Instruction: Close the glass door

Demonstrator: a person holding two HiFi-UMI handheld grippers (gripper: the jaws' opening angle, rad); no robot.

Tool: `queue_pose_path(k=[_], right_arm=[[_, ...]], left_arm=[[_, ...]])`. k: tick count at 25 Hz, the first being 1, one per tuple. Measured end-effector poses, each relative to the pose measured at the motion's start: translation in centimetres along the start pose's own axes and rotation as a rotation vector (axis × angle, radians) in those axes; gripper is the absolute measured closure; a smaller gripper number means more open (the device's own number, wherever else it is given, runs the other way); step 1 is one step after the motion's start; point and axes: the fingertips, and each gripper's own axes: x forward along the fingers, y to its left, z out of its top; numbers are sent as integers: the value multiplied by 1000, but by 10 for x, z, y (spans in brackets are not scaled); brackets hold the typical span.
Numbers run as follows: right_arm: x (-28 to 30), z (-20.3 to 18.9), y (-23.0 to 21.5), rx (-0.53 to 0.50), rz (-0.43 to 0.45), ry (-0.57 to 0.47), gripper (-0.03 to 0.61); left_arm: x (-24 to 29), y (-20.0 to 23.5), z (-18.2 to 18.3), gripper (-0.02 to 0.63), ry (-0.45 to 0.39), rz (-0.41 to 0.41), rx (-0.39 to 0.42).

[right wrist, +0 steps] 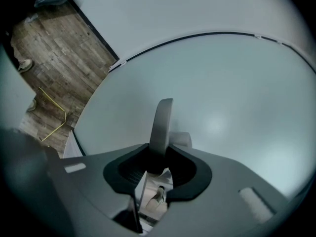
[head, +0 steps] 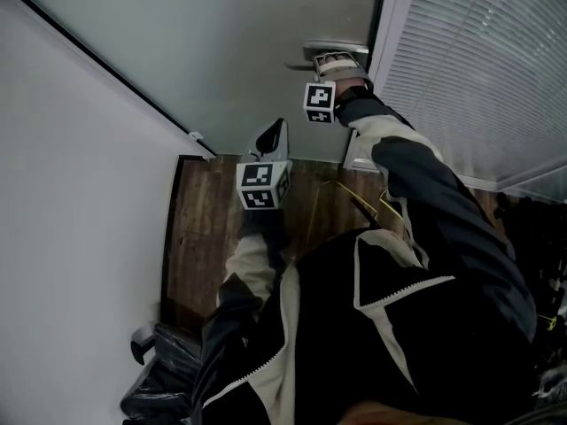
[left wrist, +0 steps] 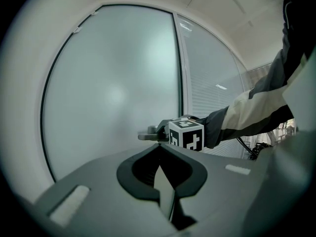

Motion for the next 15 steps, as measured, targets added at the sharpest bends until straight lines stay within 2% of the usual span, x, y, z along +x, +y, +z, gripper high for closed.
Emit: queue_pose_path(k=[6,8,10,12,15], right_arm=[[5,2,4,-12,14,5,468],[6,3,6,27,43,-9,464],[2,6,9,100,72,-38,407],[-11,12,6,202,76,-92,402],[-50,26,-10,486,97,-240,400]], left_arm=[[-2,4,-2,603,3,4,-5],[-3,5,-1,603,4,4,-11],[-4,8,-2,603,-4,9,-17],[-4,13,-1,603,-11,14,-31],[-2,20,5,603,-21,29,-53]])
